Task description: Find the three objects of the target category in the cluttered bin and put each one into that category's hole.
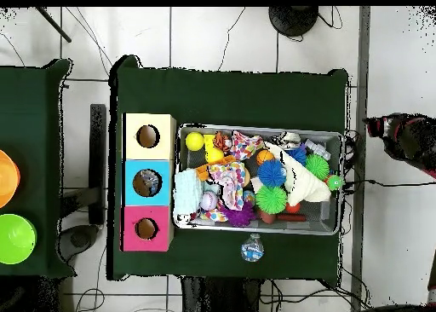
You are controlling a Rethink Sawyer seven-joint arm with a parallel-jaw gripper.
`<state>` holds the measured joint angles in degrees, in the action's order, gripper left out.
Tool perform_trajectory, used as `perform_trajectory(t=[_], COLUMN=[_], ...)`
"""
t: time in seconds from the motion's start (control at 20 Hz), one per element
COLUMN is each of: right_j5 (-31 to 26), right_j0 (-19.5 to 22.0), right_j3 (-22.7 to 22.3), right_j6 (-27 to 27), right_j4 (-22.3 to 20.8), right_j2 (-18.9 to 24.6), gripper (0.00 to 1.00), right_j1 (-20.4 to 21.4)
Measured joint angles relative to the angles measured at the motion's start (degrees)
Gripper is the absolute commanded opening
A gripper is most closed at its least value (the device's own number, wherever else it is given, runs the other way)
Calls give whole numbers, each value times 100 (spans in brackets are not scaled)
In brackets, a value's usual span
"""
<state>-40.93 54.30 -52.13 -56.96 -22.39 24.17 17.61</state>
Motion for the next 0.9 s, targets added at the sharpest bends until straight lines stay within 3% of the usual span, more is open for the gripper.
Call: perform_trajectory(t=[0.55,0.9], right_j5=[-824,-931], right_j0=[52,137], right_j3=[359,-42], right_j6=[0,0], right_j4=[150,201], right_j2=[3,-35], gripper=[100,100], right_j1=[-9,362])
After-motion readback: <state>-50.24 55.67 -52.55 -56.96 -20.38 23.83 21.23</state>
